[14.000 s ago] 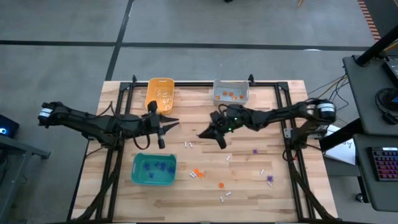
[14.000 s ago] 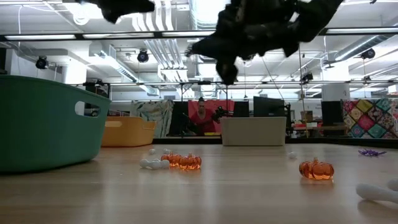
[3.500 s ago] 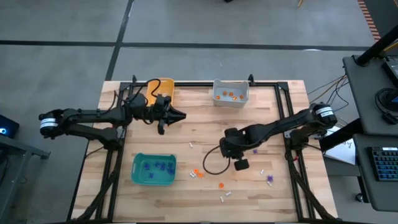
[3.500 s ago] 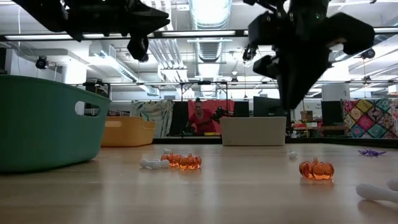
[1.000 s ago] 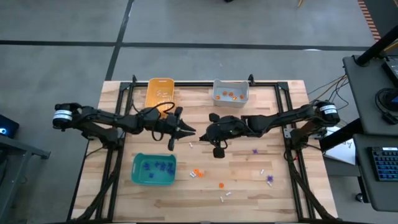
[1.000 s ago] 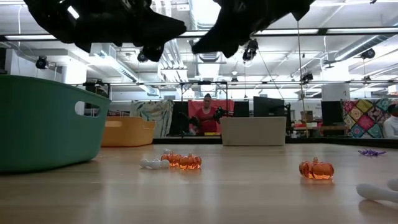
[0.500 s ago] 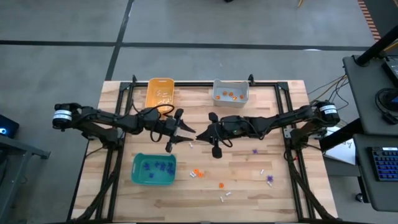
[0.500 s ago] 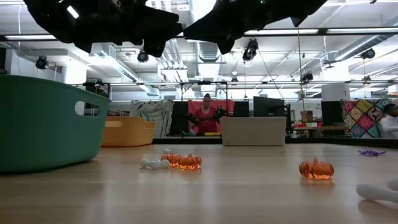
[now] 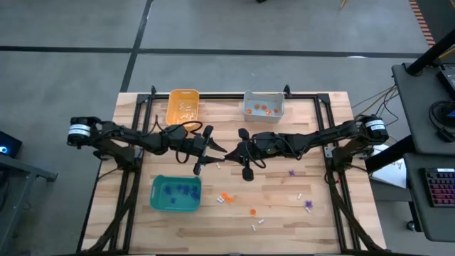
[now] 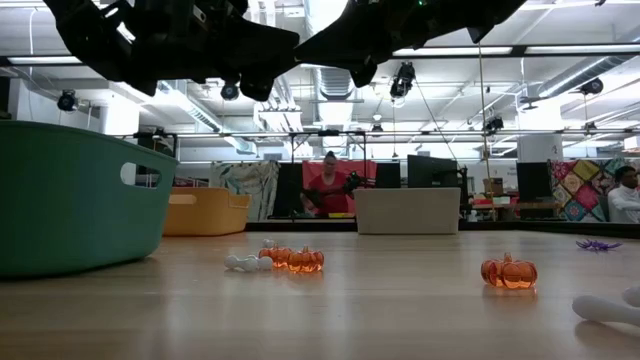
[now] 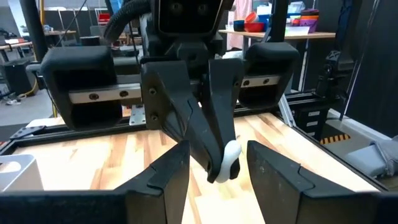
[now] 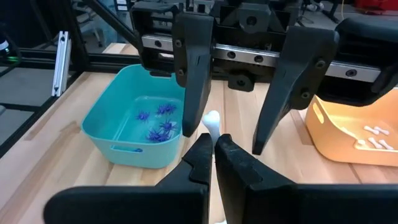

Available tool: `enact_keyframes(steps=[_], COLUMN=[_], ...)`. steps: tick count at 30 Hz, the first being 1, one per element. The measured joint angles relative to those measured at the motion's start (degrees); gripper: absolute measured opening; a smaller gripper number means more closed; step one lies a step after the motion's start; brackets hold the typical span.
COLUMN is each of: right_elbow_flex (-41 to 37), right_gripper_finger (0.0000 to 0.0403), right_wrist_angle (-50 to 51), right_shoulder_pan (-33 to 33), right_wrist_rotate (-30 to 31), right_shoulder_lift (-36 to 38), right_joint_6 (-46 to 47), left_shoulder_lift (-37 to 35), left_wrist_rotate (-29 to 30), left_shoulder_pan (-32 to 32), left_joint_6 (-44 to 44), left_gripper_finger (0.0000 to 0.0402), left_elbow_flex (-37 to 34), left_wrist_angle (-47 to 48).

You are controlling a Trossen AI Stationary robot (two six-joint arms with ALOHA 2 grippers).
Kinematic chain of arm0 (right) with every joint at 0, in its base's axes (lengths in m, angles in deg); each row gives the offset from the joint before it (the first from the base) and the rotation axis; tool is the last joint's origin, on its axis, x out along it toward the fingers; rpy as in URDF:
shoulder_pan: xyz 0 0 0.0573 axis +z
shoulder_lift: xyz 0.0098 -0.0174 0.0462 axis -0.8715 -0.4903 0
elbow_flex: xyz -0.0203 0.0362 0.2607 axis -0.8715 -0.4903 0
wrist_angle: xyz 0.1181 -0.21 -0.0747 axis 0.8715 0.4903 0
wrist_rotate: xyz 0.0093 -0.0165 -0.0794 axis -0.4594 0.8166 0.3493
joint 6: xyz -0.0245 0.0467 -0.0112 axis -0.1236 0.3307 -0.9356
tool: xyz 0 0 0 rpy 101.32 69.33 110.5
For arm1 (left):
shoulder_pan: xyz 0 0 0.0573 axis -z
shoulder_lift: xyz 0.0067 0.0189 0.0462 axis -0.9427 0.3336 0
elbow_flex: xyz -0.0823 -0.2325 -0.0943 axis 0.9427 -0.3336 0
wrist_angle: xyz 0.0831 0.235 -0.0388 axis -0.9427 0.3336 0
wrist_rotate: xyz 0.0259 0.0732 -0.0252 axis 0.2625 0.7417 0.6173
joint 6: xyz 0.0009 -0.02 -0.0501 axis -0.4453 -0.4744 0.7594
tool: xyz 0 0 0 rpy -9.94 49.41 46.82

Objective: Sort Halloween decoration
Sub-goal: Put the white bone toy into the orange bin

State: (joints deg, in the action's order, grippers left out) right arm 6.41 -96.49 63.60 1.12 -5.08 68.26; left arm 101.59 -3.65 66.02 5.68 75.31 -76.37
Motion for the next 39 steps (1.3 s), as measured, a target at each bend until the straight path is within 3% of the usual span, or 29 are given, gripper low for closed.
enact_keyframes(steps=[15, 23, 39], right_elbow_flex=[0.0, 0.0, 0.2], right_gripper_finger=[0.0009, 0.0011, 0.0139], right_wrist_angle=[0.2, 0.7, 2.4], right_shoulder_pan=[0.0, 0.0, -0.4], right_wrist_rotate=[0.0, 0.0, 1.1], right_shoulder_lift=[0.0, 0.0, 0.6], right_joint_6=[-0.3, -0.2, 2.2], left_shoulder_lift=[0.8, 0.8, 0.0], left_wrist_rotate=[0.0, 0.0, 0.2], left_shoulder_pan=[0.1, 0.1, -0.2], left_joint_6=[0.3, 0.7, 2.4], left_gripper_finger=[0.0068, 0.0006, 0.0001], left_elbow_flex=[0.0, 0.0, 0.0], left_wrist_angle=[-1.8, -1.7, -0.8])
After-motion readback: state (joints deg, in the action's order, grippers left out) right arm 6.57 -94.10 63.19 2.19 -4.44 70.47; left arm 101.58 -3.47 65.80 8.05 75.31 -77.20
